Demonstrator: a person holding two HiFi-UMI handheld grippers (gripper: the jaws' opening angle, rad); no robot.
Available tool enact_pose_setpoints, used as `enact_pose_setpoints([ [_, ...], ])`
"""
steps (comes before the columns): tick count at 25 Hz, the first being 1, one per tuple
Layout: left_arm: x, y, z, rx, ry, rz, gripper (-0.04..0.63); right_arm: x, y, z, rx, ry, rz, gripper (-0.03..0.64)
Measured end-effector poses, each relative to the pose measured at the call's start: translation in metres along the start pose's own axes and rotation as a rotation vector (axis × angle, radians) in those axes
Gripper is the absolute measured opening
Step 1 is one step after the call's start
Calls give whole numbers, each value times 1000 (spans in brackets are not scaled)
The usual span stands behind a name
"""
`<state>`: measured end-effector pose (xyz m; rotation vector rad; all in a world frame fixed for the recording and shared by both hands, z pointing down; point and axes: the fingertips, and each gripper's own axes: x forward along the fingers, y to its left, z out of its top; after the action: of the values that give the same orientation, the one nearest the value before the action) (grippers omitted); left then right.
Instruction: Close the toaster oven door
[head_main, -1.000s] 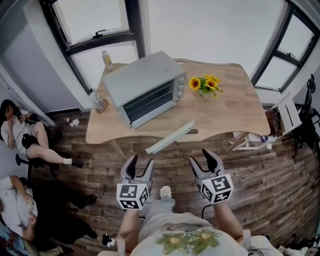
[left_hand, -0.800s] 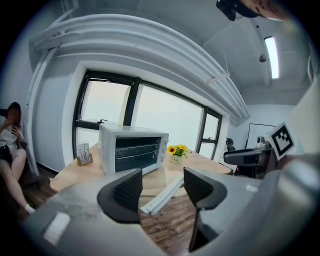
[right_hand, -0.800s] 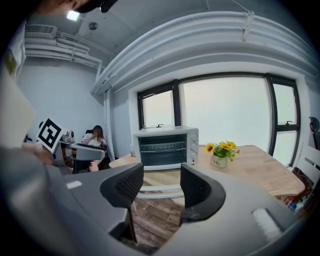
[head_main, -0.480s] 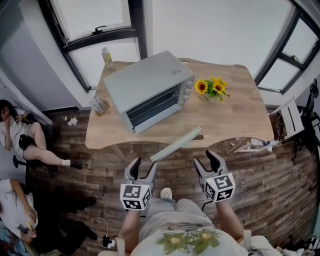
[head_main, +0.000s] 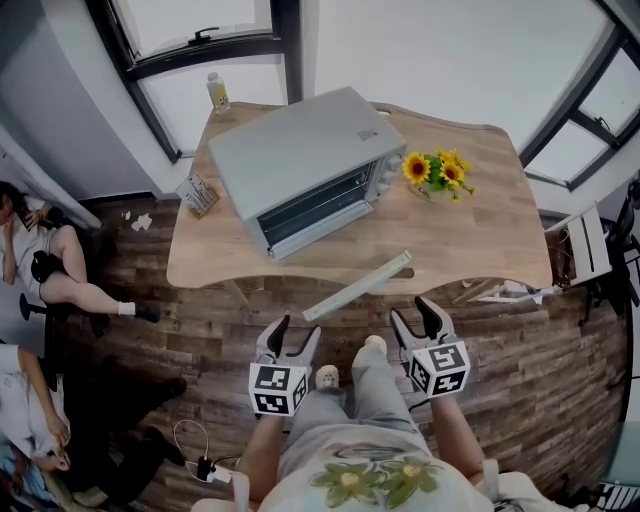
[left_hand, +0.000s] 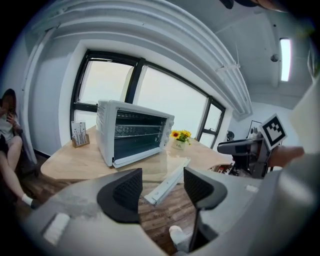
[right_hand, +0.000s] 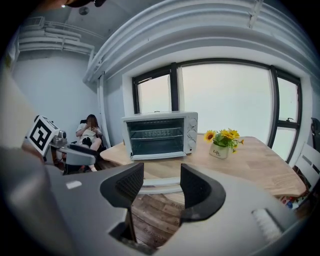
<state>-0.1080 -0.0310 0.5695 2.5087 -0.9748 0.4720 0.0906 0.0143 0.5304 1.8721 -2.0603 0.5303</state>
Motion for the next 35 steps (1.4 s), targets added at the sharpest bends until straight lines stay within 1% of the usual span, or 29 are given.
enact_pose_setpoints([
  [6, 15, 6, -17, -44, 52, 38, 272, 23, -17, -11, -10, 61, 27, 219],
  [10, 26, 11, -26, -73, 77, 78, 274, 44, -28, -16, -42, 106, 64, 219],
  [14, 38, 11, -39, -101, 125, 101, 296, 63, -43, -21, -68, 151, 97, 219],
  [19, 52, 14, -52, -143, 169, 145, 304, 87, -61, -32, -98, 217, 147, 219],
  [27, 68, 18, -75, -206, 236, 202, 307, 116, -87, -63, -85, 350, 182, 225],
  [31, 72, 20, -83, -222, 246, 220, 307, 126, -97, -78, -67, 400, 186, 225],
  [35, 78, 21, -93, -233, 258, 230, 307, 138, -104, -92, -61, 428, 193, 225],
])
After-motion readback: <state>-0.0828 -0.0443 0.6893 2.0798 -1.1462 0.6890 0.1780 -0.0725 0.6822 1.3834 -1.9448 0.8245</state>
